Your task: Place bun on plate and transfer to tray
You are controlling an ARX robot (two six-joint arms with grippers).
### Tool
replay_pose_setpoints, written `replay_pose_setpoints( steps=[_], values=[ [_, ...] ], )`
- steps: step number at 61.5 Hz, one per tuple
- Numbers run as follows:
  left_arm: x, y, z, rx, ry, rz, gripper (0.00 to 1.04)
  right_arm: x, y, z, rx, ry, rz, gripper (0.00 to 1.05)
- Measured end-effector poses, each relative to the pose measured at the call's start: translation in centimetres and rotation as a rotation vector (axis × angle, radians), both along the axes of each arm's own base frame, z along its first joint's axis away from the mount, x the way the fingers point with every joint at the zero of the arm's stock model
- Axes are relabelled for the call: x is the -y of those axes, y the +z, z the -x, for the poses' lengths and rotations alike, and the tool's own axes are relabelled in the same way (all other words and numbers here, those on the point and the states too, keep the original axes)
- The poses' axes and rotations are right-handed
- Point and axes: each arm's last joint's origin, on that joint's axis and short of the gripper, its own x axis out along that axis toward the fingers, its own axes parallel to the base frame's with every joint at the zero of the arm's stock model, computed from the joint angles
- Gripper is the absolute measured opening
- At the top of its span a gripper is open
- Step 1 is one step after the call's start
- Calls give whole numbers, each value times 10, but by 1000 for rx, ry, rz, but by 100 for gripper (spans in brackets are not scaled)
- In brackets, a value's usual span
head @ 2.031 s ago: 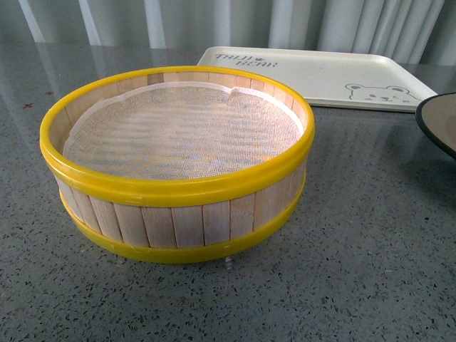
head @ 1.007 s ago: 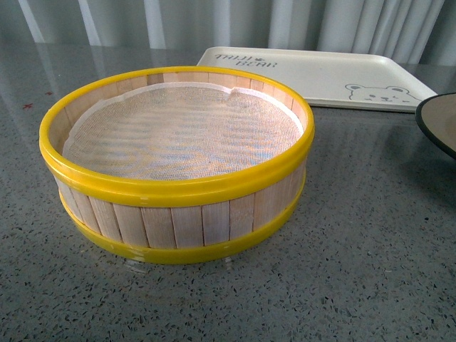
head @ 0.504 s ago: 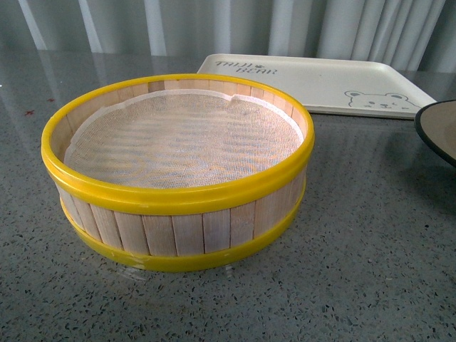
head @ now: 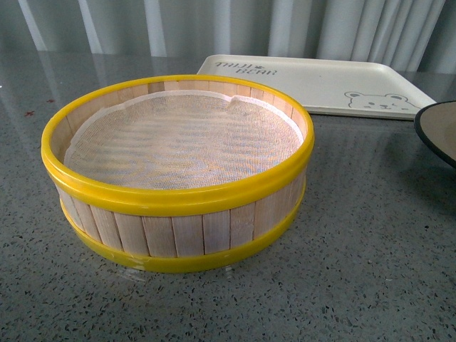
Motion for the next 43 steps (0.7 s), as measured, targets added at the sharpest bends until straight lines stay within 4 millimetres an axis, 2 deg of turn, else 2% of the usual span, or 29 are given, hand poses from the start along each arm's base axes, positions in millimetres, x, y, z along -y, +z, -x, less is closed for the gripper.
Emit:
replay_pose_setpoints(
  steps=[3,7,22,24,28,33,36,43],
  values=[
    [0,0,0,0,0,0,41,0,0,0,0,0,0,96],
    [0,0,0,0,0,0,57,0,0,0,0,0,0,96],
    [0,0,0,0,0,0,98,0,0,0,0,0,0,96],
    [0,0,0,0,0,-1,100,0,1,0,13,4,20,96],
    [0,0,0,0,0,0,98,-3,9,-2,82,-1,125,96],
    [0,0,0,0,0,0,98,-9,25,-10,142,64,189,96],
    [0,0,0,0,0,0,98,-10,38,-17,127,112,134,96],
    [0,0,0,0,0,0,98,-6,61,-30,55,210,-161,96]
  ],
)
